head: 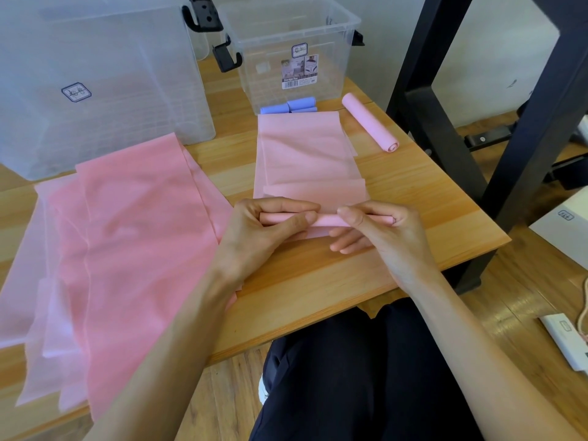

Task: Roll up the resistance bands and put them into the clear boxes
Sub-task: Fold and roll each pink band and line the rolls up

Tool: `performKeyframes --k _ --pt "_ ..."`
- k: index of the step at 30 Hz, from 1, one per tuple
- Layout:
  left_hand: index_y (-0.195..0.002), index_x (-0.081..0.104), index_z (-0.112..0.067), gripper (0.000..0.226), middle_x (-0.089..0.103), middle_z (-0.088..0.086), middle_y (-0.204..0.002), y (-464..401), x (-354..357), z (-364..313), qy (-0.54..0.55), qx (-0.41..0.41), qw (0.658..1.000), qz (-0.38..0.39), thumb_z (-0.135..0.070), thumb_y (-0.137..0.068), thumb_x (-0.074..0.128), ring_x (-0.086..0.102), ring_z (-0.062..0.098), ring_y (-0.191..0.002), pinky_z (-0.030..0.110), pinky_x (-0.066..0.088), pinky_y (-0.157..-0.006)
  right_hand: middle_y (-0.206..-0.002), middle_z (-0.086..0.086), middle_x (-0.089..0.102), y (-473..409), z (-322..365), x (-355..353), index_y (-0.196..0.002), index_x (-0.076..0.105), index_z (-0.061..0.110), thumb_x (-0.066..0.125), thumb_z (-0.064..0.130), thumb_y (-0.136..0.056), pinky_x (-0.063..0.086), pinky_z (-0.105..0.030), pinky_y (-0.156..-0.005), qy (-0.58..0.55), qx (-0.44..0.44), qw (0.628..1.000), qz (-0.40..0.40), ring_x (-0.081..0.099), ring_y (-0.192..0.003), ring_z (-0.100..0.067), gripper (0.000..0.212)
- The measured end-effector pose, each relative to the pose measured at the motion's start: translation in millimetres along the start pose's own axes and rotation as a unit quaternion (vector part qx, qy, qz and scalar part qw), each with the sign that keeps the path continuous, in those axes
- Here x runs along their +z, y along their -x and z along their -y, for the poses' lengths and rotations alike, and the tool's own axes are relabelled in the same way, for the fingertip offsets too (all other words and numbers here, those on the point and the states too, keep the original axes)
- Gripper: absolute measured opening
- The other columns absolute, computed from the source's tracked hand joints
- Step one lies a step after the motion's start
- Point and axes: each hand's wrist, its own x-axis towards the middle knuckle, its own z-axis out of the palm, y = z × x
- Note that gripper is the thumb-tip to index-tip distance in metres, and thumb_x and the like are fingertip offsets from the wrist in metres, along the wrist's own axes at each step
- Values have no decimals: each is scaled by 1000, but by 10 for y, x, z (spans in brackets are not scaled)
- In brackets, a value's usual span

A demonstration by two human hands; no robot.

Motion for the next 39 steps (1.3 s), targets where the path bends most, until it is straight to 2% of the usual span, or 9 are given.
performKeyframes --k 3,7,12,17,21,27,32,37,39 --pt "-89 79 -22 11 78 -3 -90 -15 -2 23 -9 -4 1000 -12 -19 -79 76 73 15 -87 32 59 -85 -84 -9 77 -3 6 -3 -99 75 9 71 14 -84 62 -33 -61 -5 -6 1000 7 74 -69 -28 17" --pt "-90 78 -17 9 78 -3 -87 -5 2 -2 -15 -12 1000 -6 -13 -83 75 72 7 -80 17 56 -72 -84 -8 77 -10 10 -8 -98 75 8 73 10 -80 61 -30 -59 -6 -1 1000 11 74 -67 -28 18" --pt "-96 78 -18 13 78 2 -95 30 -22 -32 28 -62 997 32 -15 -89 67 73 15 -95 20 57 -77 -81 -12 76 12 23 -6 -100 75 5 68 14 -88 61 -31 -56 7 10 1000 1 73 -62 -30 16" --pt "-104 75 -13 17 78 5 -93 183 3 -55 39 -58 997 23 -20 -93 64 74 14 -92 20 58 -76 -86 -11 77 122 60 -9 -98 75 4 74 5 -80 61 -29 -63 -4 14 1000 23 75 -72 -28 18" --pt "-98 77 -17 23 77 0 -96 274 14 -62 49 -56 997 27 -30 -83 67 72 11 -94 19 57 -76 -79 -14 75 202 96 23 -95 75 2 71 13 -87 60 -27 -56 -4 36 999 0 73 -65 -29 15" --pt "-101 76 -13 15 78 0 -94 364 81 -67 58 -42 997 -30 -18 -91 66 72 11 -91 18 57 -74 -90 -12 76 312 151 38 -106 72 5 73 8 -85 62 -30 -66 -27 38 999 5 75 -77 -29 22" --pt "-101 76 -12 15 76 1 -102 445 102 -74 94 -62 994 -11 -17 -91 66 72 15 -98 20 57 -76 -84 -14 76 378 186 28 -102 74 5 69 16 -89 60 -28 -61 -21 50 999 1 74 -72 -29 18" --pt "-97 76 -14 11 78 -1 -92 498 149 -86 70 -45 996 -30 -16 -91 67 74 13 -87 18 57 -72 -92 -10 77 403 220 34 -103 74 7 72 12 -86 61 -27 -66 -43 60 997 -9 75 -79 -28 18" --pt "-97 77 -13 12 77 -1 -95 515 149 -84 67 -41 997 -25 -15 -92 66 73 14 -91 18 57 -73 -90 -11 77 416 233 39 -101 75 7 73 15 -85 61 -25 -64 -40 64 997 -12 75 -77 -28 18"
